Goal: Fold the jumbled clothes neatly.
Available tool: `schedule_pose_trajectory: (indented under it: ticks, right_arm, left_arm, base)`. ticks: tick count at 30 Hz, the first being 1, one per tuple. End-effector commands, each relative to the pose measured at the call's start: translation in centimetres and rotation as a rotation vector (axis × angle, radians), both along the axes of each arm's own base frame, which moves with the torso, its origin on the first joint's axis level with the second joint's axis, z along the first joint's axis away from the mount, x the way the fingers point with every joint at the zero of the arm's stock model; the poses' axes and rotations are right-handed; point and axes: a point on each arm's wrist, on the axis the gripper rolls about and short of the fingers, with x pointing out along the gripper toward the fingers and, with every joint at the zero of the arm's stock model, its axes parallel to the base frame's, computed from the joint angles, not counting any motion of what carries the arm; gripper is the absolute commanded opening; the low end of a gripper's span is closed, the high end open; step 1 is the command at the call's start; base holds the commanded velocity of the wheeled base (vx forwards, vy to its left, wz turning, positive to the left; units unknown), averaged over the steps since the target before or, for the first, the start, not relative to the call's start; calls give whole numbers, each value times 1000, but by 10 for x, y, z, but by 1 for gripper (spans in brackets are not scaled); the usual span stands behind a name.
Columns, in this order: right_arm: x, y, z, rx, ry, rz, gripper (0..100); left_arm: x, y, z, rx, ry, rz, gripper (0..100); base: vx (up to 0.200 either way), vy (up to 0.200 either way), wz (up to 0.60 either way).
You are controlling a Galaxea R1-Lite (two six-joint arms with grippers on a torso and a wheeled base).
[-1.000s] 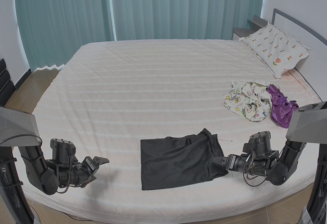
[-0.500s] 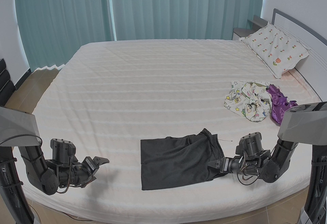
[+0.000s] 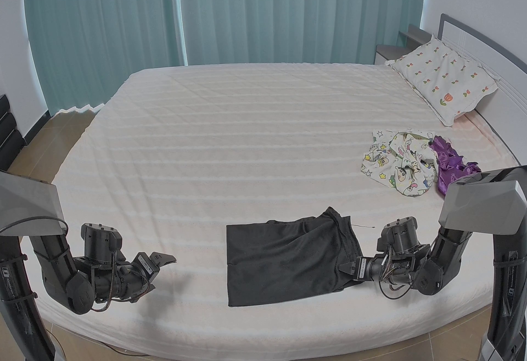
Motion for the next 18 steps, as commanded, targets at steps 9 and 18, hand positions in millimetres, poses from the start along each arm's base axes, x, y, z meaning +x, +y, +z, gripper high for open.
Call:
schedule_pose_trajectory:
  ticks: [9, 18]
  right_arm:
    - [-3, -10, 1, -40, 0, -70, 0]
    - [-13, -11, -1, -99, 20, -99, 0]
  left_arm:
    - [0, 0, 0, 0, 0, 0, 100]
    - [0, 0, 0, 0, 0, 0, 100]
  base:
    - [0, 0, 0]
    - [0, 0, 0]
